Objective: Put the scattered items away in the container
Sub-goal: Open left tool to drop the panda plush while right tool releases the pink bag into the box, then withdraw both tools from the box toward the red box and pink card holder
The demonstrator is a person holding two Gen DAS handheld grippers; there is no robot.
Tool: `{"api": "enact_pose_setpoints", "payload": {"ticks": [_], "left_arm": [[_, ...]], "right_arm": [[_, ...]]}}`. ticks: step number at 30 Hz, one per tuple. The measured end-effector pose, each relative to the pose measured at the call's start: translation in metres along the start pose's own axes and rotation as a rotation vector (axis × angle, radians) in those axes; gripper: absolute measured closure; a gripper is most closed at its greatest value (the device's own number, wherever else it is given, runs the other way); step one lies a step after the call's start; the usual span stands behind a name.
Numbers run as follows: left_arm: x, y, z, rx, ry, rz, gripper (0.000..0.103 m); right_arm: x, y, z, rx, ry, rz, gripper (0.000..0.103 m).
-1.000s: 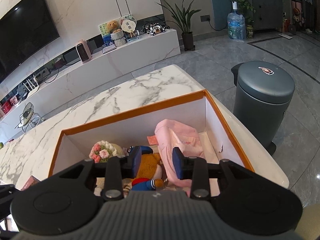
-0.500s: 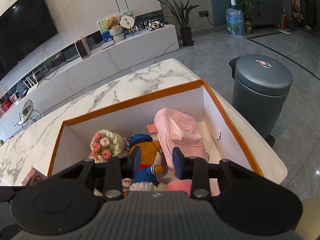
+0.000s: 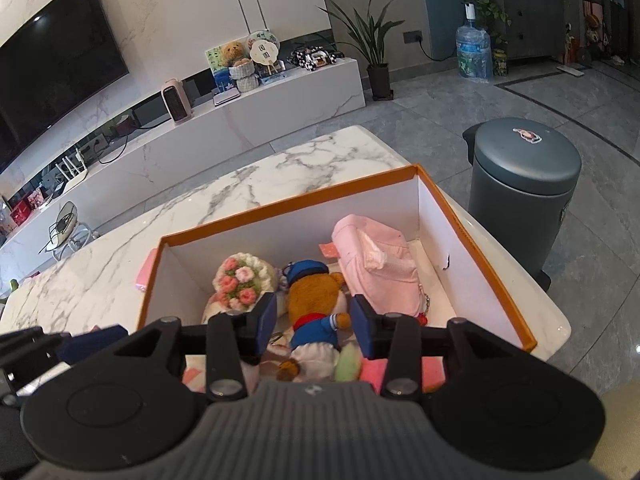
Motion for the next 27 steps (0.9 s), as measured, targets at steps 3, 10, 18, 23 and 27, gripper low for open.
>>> {"api": "enact_pose_setpoints", "payload": {"ticks": [3,10,18,23,27], "left_arm": [[0.011,0.005,0.002,0.019,-0.025,-0.009,0.036],[0.032,0.023,0.011,0.069,-0.059,-0.040,0.036],[0.056,0.051,0.028,0.139,-0.088,-0.072,0.035],[0.068,0.071,0.043,0.171,-0.098,-0.099,0.035],[0.076,0.089,0.058,0.204,-0.100,-0.118,0.035]], "right_arm": [[0.010,0.008,0.004,0.011,-0.009,0.004,0.052],[0.028,0.028,0.016,0.046,-0.018,0.001,0.048],[0.044,0.053,0.029,0.095,-0.028,-0.001,0.042],[0.049,0.072,0.038,0.123,-0.030,-0.007,0.039],[0.049,0.090,0.048,0.150,-0.027,-0.018,0.035]]}}
Point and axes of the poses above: each gripper's, at about its wrist camera, not at the fingertips, and x roughly against the way its jaws point, y to its left, z to its underside, the point moved 4 cm from there along -x, roughly the way its jaws point, and after that the axes turned 1 degree about z, right-handed, at the moved point
